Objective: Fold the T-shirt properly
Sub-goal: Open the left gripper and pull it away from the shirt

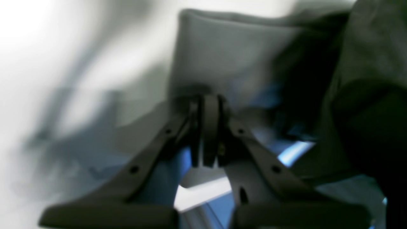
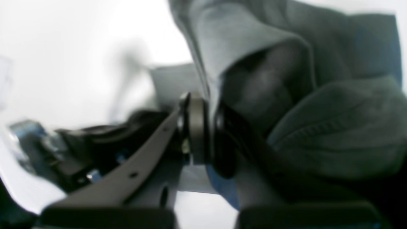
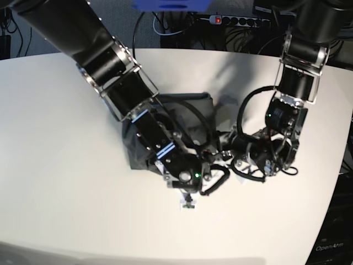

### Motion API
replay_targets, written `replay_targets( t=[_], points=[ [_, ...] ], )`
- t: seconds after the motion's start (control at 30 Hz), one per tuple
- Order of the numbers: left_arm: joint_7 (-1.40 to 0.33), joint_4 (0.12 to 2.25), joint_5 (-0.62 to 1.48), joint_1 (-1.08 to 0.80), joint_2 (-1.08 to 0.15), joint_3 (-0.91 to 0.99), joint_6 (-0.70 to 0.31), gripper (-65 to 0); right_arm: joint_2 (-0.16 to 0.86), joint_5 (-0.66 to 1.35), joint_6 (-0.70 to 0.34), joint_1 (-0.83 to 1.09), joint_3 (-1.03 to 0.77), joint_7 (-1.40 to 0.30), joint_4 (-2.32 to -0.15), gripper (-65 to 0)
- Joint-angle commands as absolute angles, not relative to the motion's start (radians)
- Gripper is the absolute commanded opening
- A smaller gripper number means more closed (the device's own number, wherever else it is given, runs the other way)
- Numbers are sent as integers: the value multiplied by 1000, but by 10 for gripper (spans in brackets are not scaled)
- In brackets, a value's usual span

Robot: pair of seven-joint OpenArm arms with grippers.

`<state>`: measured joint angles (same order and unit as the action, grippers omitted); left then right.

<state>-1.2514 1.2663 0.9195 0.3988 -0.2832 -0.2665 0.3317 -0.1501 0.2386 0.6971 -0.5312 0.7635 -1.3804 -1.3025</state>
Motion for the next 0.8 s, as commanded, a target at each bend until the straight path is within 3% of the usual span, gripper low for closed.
replay_targets(
  t=[0.0, 0.23, 0.53, 0.77],
  points=[
    [-1265, 1337, 998, 430, -286, -229, 332, -632, -148, 226, 698, -535, 762, -1396, -1299, -649],
    [-1305, 1472, 1007, 414, -320, -136, 357, -632, -151, 225, 698, -530, 765, -1396, -1299, -649],
    [-1299, 1492, 1127, 394, -417, -62, 352, -632, -153, 223, 698, -503, 765, -1396, -1337, -649],
    [-1297, 1481, 1133, 383, -412, -68, 352, -632, -148, 223, 698, -486, 763, -1396, -1337, -649]
  ],
)
